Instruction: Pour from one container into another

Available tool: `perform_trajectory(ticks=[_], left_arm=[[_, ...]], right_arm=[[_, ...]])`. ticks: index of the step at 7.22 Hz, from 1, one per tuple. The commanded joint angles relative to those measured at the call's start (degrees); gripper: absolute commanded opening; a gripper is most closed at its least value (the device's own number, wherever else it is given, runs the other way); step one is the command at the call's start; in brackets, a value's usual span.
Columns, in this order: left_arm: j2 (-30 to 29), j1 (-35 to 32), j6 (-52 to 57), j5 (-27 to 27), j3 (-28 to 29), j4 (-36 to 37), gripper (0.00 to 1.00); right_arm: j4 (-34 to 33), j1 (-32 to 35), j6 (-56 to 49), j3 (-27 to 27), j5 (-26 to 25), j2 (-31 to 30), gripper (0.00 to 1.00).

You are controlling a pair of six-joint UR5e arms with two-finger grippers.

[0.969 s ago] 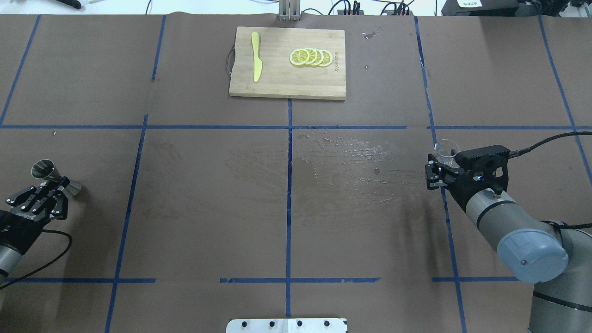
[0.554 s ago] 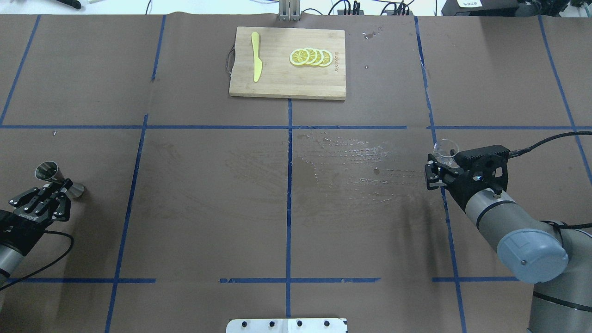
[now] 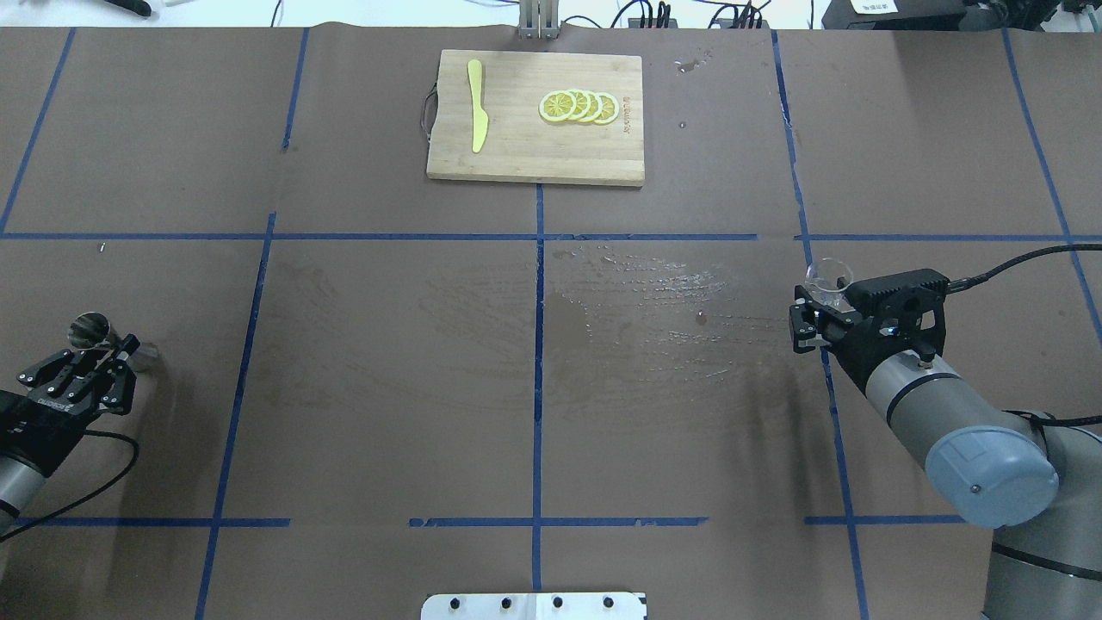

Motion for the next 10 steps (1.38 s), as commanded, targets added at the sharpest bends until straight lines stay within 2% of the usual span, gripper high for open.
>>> perform_trajectory(ticks=[1, 2, 3, 4, 5, 6, 8, 9, 10], left_arm=[[0.04, 0.15, 0.00, -0.01, 0.00, -0.09, 0.55], [0.04, 0.15, 0.00, -0.01, 0.00, -0.09, 0.81], [0.30, 0.06, 0.17, -1.66, -0.08, 0.09, 0.99], [1.78, -0.12, 0.61, -3.94, -0.61, 0.00, 1.00], [4.84, -0.29, 0.88, -8.57, -2.70, 0.09, 1.00], [9.40, -0.38, 1.05, -12.80, -5.59, 0.18, 1.00], [17.84, -0.82, 1.14, -25.53, -13.93, 0.26, 1.00], [22.93, -1.78, 1.14, -32.63, -14.67, 0.26, 1.00], [25.76, -4.57, 1.23, -39.40, -14.15, 0.18, 1.00]], right_arm=[[0.01, 0.00, 0.00, 0.13, 0.01, 0.12, 0.04], [0.01, 0.00, 0.00, 0.48, 0.01, 0.12, 0.04], [0.01, 0.00, 0.00, 0.48, 0.01, 0.20, 0.04], [0.01, 0.00, 0.00, 0.48, 0.01, 0.12, 0.04], [0.01, -0.17, 1.39, 0.31, -0.08, 0.03, 0.04], [0.09, -0.52, 6.45, 0.39, -0.17, 0.03, 0.03], [0.09, -1.05, 7.03, 0.30, -0.34, -0.06, 0.03], [0.09, -1.23, 7.29, 0.13, -0.95, -0.67, 0.05], [0.09, -2.88, 9.90, -0.13, -5.31, -0.76, 0.08]])
